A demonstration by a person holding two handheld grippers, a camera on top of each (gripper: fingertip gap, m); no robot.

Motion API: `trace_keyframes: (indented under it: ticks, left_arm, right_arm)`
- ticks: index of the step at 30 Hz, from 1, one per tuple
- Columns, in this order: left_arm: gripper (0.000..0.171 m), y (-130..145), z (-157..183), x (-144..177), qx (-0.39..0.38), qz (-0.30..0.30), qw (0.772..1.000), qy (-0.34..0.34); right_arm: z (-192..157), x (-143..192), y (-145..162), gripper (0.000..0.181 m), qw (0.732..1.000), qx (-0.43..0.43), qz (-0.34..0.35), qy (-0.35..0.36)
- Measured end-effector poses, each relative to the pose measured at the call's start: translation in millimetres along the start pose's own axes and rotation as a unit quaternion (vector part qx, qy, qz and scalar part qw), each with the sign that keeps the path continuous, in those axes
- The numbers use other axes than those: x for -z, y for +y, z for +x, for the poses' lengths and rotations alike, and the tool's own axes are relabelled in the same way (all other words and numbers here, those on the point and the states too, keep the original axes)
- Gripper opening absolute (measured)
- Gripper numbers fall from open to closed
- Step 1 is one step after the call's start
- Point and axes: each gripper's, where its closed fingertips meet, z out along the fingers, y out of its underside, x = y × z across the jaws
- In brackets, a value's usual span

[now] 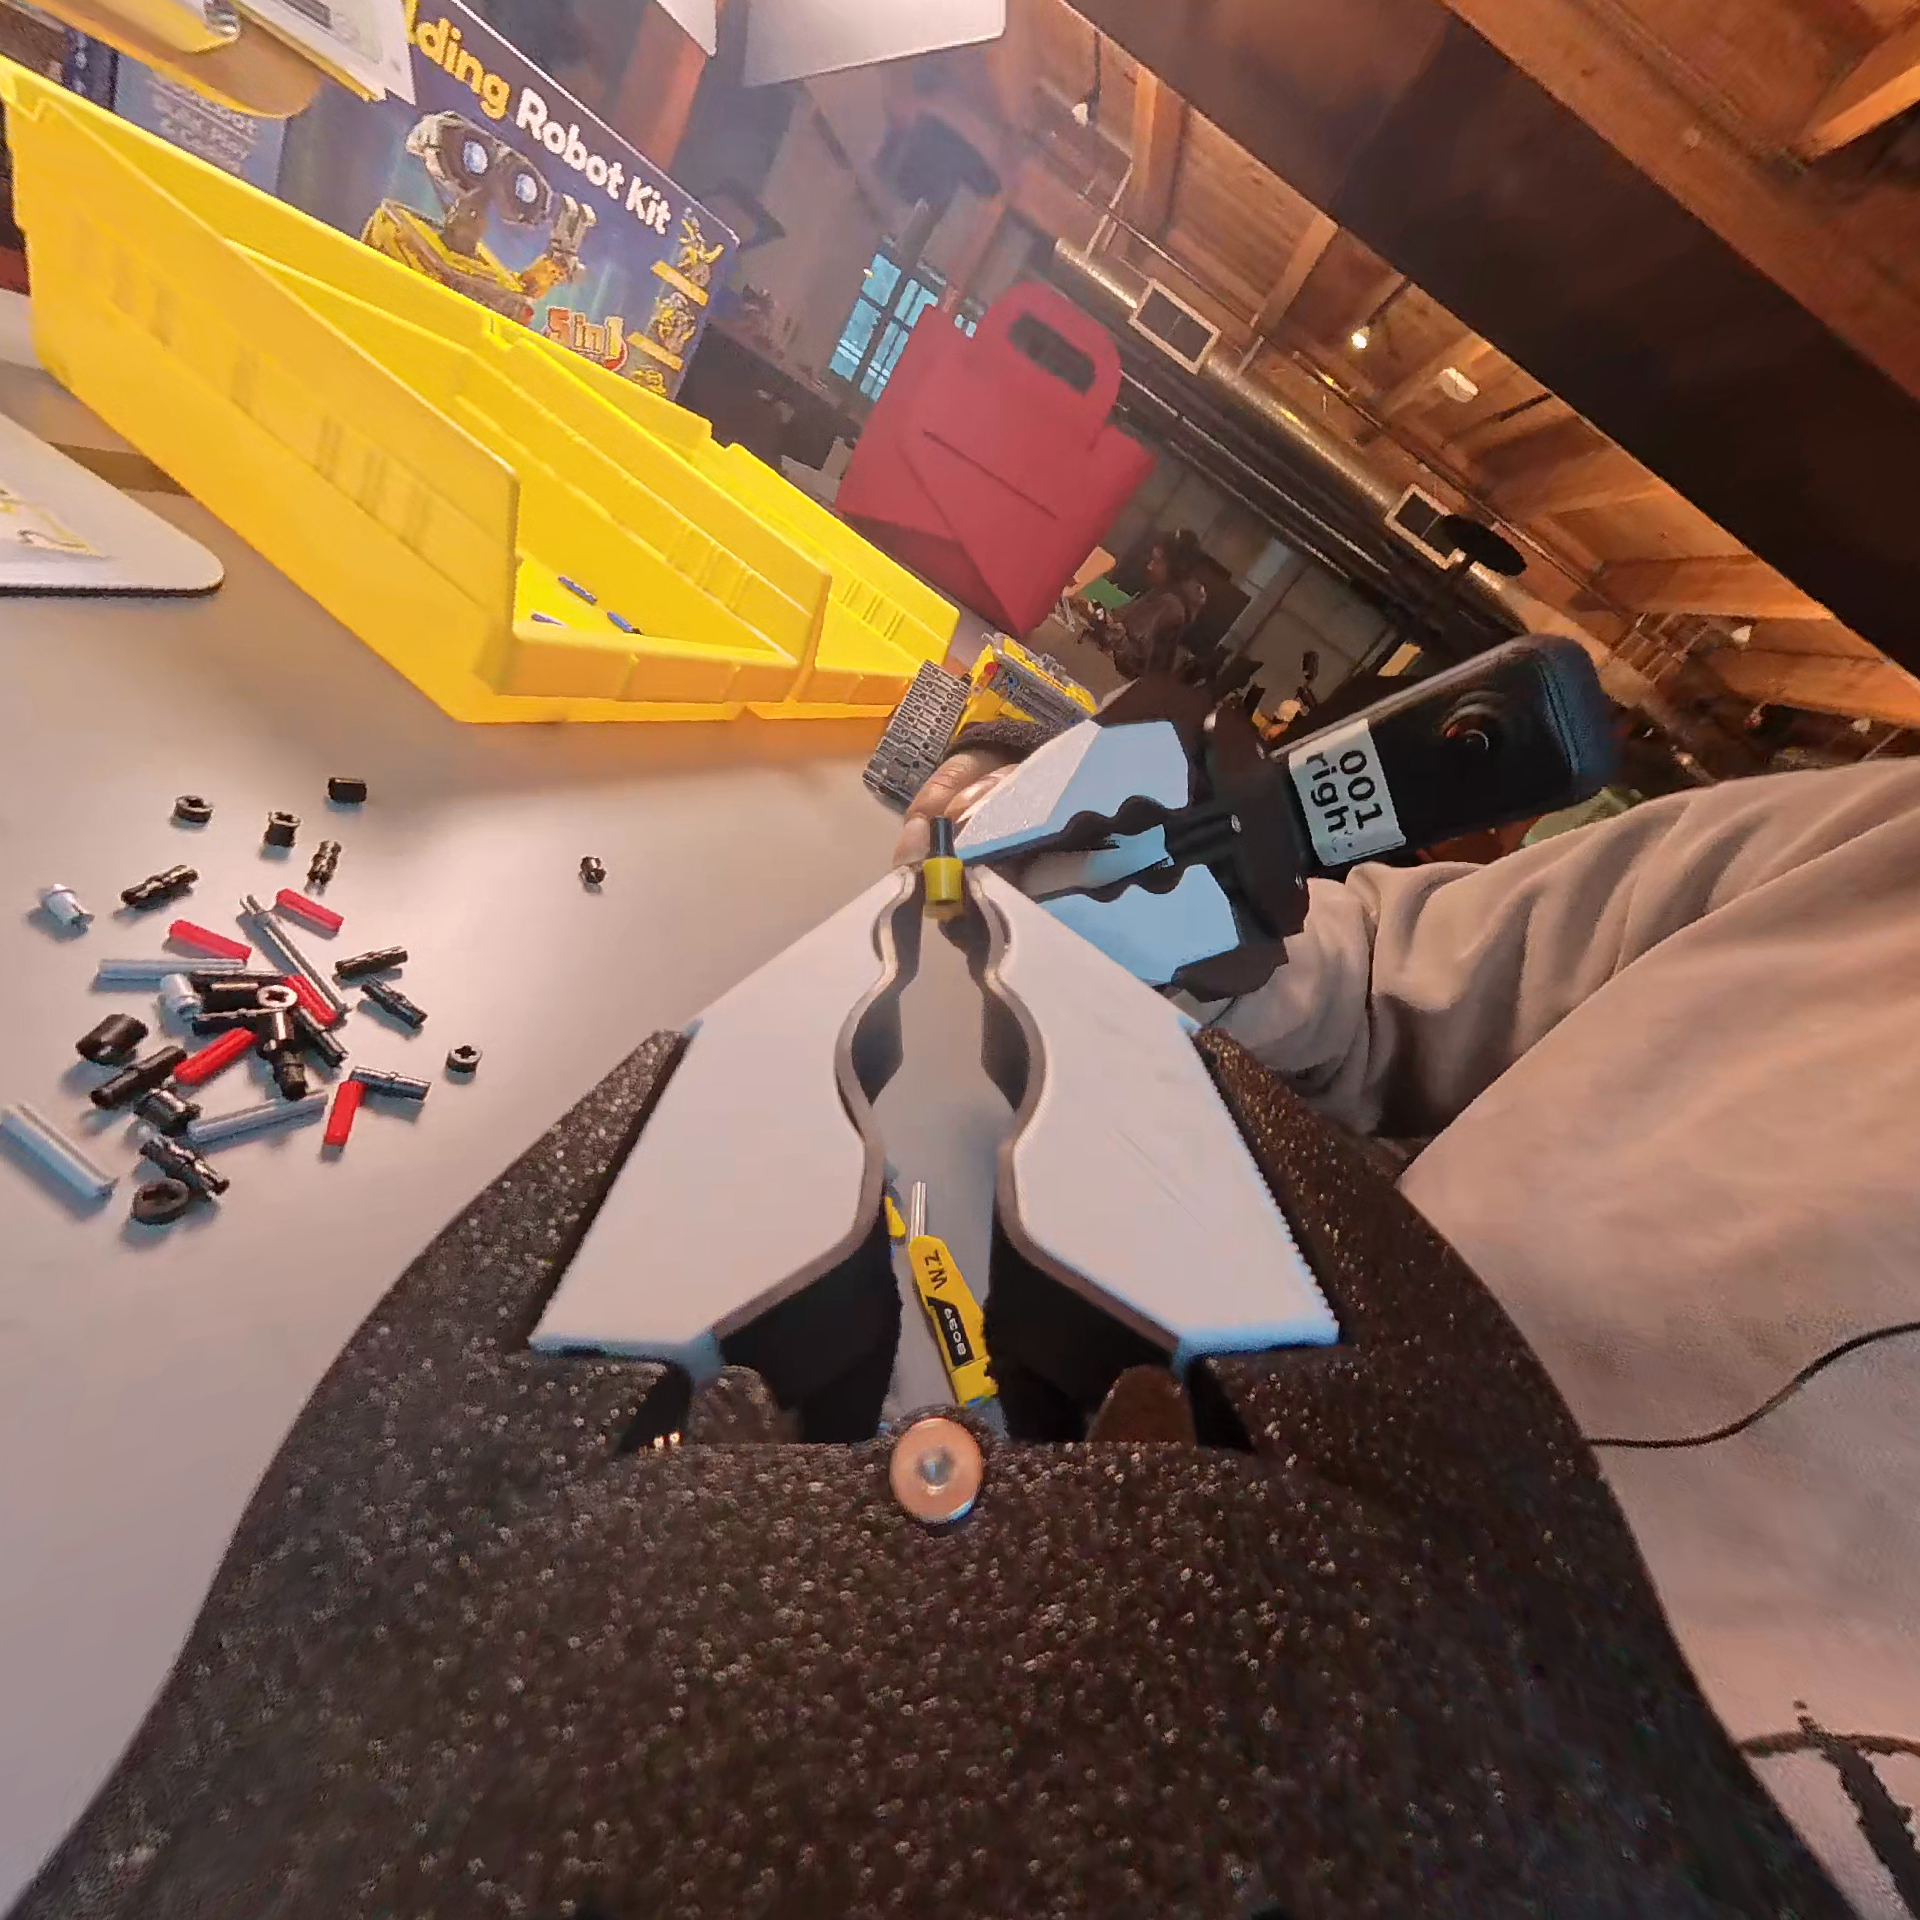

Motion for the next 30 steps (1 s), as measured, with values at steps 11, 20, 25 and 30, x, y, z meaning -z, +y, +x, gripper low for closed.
trace_keyframes:
  ticks: [11,20,25,30]
  left_arm:
    - [0.006,27.5,33.8,-9.0,-0.176,-0.081,0.980,0.045]
    - [0.007,45.5,46.9,-16.0,-0.224,-0.109,0.966,0.067]
    - [0.007,44.7,49.1,-16.2,-0.229,-0.105,0.965,0.071]
    - [0.007,44.8,50.2,-15.3,-0.225,-0.103,0.966,0.076]
  right_arm:
    - [-19.9,46.0,0.1,0.016,0.976,-0.144,0.033,-0.158]
    - [-35.5,54.4,-8.0,0.003,0.954,-0.177,0.066,-0.231]
    - [-35.9,54.9,-7.1,0.006,0.956,-0.170,0.063,-0.232]
    - [-37.5,54.9,-7.6,0.003,0.954,-0.172,0.064,-0.237]
